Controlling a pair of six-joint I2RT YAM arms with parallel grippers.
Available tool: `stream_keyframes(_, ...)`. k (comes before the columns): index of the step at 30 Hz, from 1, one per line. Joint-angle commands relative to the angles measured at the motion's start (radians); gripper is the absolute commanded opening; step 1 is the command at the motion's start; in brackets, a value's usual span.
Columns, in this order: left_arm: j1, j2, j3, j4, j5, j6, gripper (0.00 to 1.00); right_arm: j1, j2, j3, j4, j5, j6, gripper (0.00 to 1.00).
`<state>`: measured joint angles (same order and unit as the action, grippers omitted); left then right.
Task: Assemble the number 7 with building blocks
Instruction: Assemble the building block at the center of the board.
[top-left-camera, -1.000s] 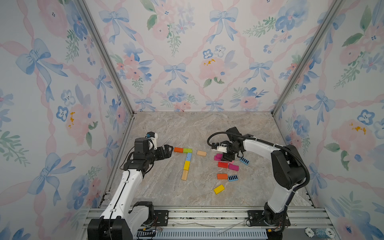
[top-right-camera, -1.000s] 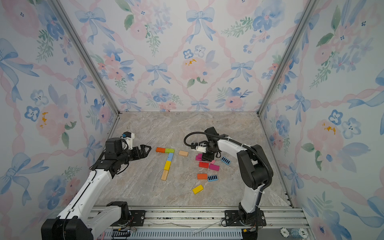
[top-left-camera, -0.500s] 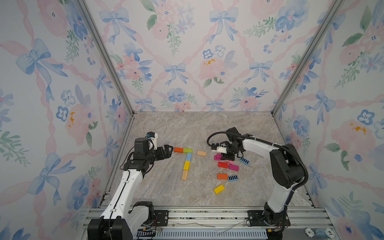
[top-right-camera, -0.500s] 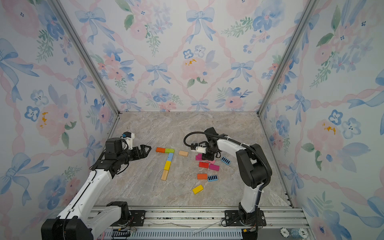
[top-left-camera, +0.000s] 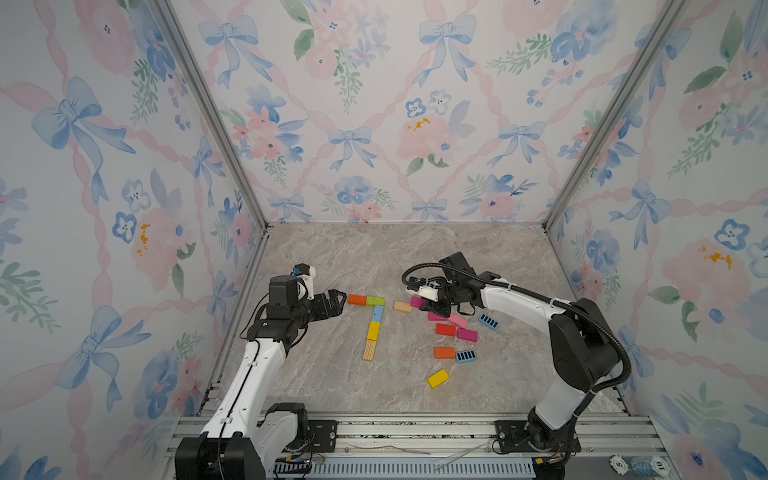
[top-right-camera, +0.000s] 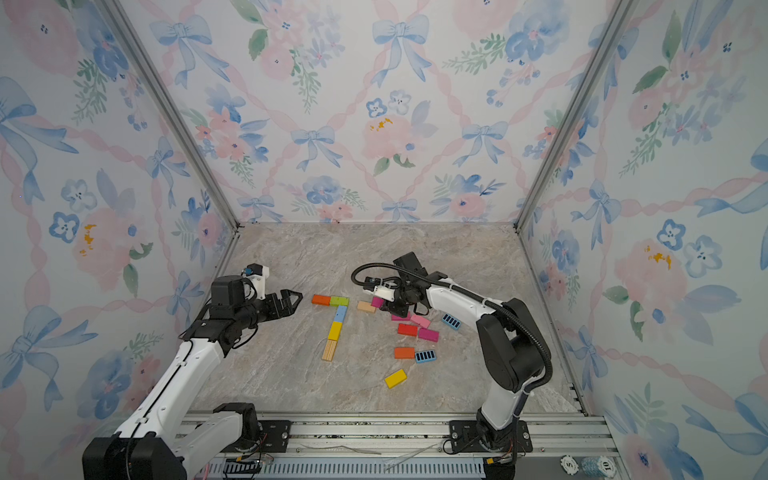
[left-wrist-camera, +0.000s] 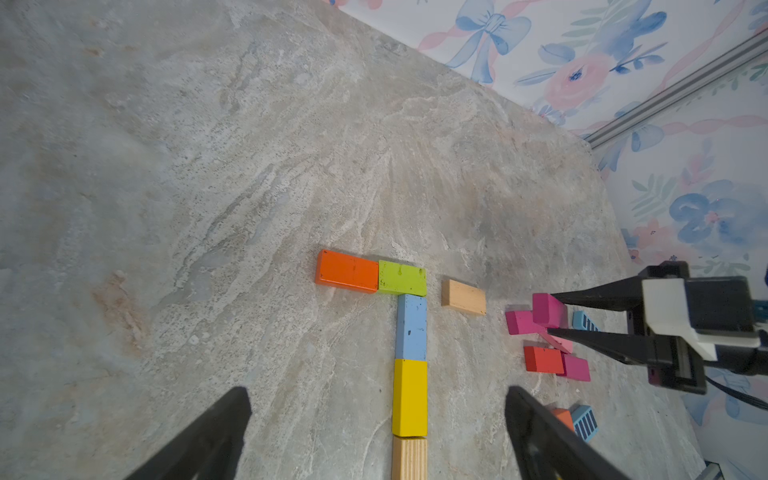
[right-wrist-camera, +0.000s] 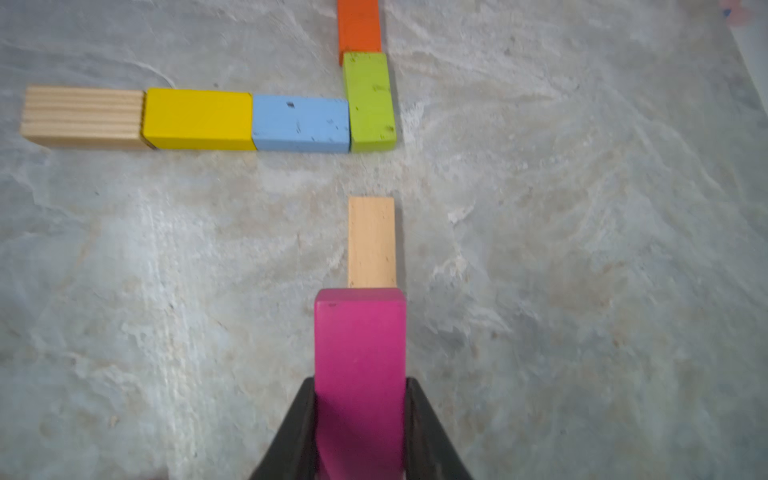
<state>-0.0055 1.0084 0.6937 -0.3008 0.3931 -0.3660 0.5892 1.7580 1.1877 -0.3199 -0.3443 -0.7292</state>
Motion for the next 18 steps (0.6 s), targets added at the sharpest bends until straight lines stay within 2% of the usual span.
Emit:
stream_keyframes(1,0.003,-0.012,-0.017,0.011,0.012,0.012,0.98,0.028,0.046,-0.007,0.116,-0.054,0.105,0.26)
stream_keyframes(13,-0.007,-0.017,-0.019,0.011,0.004,0.013,0.98,-0.045,0.115,-0.072,0.227,-0.116,0.161,0.24)
stream_keyframes(18,-0.007,-0.016,-0.02,0.011,0.001,0.013,0.98,-0.064,0.128,-0.037,0.179,-0.139,0.204,0.24)
